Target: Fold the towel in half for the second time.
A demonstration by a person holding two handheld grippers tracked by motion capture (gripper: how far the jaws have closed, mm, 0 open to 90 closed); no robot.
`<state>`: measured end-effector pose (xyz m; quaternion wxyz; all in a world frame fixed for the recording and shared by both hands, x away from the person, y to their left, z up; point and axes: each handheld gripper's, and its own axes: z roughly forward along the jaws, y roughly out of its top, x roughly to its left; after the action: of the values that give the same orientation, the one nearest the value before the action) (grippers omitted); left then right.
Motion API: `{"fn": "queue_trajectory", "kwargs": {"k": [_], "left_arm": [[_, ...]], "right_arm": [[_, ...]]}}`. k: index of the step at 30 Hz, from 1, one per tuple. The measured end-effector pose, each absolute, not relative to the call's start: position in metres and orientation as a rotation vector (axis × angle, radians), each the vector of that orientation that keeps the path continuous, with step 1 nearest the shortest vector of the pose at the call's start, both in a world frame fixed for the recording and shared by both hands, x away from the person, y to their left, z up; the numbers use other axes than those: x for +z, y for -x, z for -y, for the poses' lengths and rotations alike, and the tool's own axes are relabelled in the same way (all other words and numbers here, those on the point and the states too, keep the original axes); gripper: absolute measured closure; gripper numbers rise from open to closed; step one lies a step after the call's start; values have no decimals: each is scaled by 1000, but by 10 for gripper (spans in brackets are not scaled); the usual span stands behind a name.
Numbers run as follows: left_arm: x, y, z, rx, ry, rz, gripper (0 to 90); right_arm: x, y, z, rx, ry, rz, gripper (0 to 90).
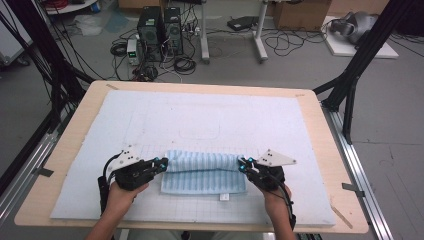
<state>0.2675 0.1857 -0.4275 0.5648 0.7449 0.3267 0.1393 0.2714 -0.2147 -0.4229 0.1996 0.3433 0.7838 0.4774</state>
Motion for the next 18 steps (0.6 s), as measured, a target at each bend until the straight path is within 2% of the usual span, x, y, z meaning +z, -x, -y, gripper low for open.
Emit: {"fn": "queue_trajectory", "kwargs": {"k": [7, 14, 15, 16, 18], "left_arm": [[-438, -254, -185, 312, -1824, -745, 856], [-443, -245, -189, 285, -1827, -743, 829], [-443, -245, -190, 270, -1824, -748, 790], [-443, -244, -191, 256, -1813, -762, 709], [-439, -244, -195, 259, -1782, -792, 500]], "right_arm": [[-434, -250, 213, 1262, -923, -2222, 827], [-437, -240, 212, 1215, -881, -2251, 812], [-437, -238, 212, 1207, -874, -2254, 798], [-437, -236, 213, 1206, -872, -2257, 767], [-436, -232, 217, 1229, -896, -2244, 636]]}}
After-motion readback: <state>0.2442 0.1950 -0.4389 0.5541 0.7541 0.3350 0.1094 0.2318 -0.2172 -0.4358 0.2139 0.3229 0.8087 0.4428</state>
